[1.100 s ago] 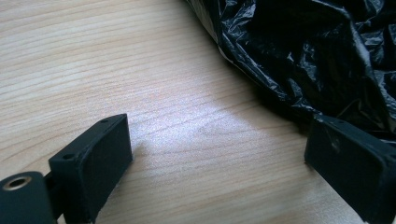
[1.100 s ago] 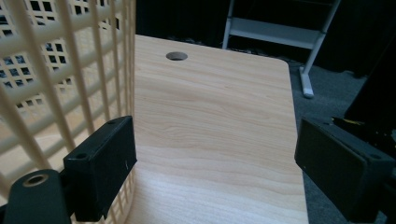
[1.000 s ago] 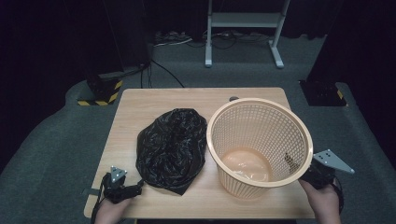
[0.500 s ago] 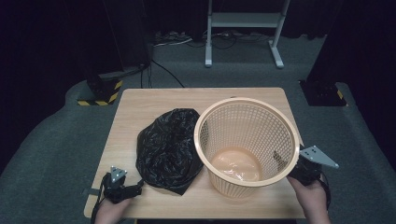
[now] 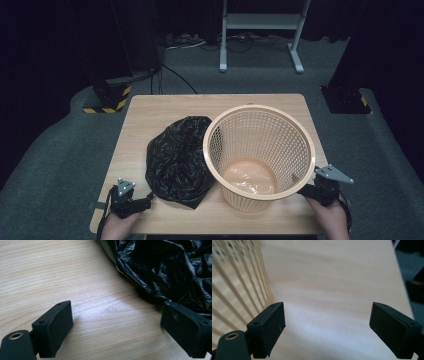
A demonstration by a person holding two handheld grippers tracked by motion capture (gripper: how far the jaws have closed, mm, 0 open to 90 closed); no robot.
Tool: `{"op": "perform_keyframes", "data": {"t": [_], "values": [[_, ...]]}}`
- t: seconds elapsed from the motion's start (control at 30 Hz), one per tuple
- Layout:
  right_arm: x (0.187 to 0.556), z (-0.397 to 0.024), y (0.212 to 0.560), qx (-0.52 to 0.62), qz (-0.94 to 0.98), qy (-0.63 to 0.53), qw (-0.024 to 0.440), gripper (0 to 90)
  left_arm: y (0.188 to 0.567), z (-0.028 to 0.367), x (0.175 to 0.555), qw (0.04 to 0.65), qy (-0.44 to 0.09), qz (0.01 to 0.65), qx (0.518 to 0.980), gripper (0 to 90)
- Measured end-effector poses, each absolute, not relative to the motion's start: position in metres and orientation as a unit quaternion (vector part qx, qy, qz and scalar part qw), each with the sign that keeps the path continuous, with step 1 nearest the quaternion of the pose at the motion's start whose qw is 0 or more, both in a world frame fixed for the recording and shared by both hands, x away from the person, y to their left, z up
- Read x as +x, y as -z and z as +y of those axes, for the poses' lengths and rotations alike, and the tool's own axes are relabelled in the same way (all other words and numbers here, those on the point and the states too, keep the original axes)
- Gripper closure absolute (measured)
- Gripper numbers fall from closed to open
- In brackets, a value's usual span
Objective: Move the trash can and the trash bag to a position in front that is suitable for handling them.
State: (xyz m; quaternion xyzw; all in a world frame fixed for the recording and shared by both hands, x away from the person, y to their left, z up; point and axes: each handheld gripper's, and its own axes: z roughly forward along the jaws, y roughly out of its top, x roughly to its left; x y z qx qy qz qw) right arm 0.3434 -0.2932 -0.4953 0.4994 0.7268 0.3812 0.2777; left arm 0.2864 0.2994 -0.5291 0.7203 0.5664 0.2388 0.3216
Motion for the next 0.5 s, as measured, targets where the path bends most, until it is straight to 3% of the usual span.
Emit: {"op": "perform_keyframes", "data": {"t": [0.5], "values": [[0.345,-0.295,0.524,0.515,0.758,-0.318,0.242,12.0,0.508,0.303,0.275,0.360,-0.244,0.565,0.701,12.0]]}}
